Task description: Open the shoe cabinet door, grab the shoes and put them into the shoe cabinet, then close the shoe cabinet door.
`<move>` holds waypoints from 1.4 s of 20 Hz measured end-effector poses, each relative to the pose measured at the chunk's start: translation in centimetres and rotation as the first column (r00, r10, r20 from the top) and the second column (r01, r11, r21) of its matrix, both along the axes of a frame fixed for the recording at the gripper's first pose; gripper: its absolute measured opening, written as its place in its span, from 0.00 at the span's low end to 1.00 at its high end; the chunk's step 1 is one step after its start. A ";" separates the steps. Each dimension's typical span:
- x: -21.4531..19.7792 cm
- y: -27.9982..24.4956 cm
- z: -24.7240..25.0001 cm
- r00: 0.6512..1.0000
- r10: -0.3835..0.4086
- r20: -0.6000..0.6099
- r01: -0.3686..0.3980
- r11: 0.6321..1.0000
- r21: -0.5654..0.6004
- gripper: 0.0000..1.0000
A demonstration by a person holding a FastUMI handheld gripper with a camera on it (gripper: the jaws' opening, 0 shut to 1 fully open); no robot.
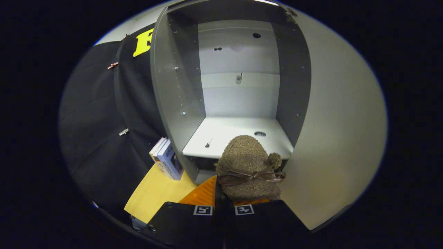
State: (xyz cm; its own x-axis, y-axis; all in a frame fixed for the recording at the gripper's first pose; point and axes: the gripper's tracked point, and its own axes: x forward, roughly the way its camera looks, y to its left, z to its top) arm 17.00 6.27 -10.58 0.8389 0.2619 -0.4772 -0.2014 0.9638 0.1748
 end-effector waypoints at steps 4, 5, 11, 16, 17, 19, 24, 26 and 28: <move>6.8 0.0 0.3 1.000 -0.024 -0.006 0.024 1.000 -0.015 0.08; 8.4 0.2 0.1 1.000 -0.028 -0.008 0.028 0.999 -0.021 0.08; 16.9 2.3 -1.9 0.998 -0.028 -0.048 0.026 0.998 -0.051 0.09; 22.7 3.1 -5.9 0.992 -0.055 -0.113 0.048 0.997 -0.065 0.08; 23.4 3.1 -6.5 0.991 -0.059 -0.123 0.051 0.996 -0.067 0.08; 25.1 3.0 -7.5 0.989 -0.076 -0.127 0.066 0.994 -0.082 0.09; 27.2 3.1 -9.5 0.982 -0.104 -0.160 0.090 0.992 -0.093 0.09; 27.2 3.4 -9.8 0.981 -0.107 -0.164 0.091 0.990 -0.104 0.08; 27.1 3.4 -9.9 0.979 -0.120 -0.163 0.102 0.988 -0.113 0.12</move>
State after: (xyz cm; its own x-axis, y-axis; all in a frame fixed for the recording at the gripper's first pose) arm 44.08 9.69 -20.45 0.7647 0.1137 -0.6343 -0.0686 0.9931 0.0954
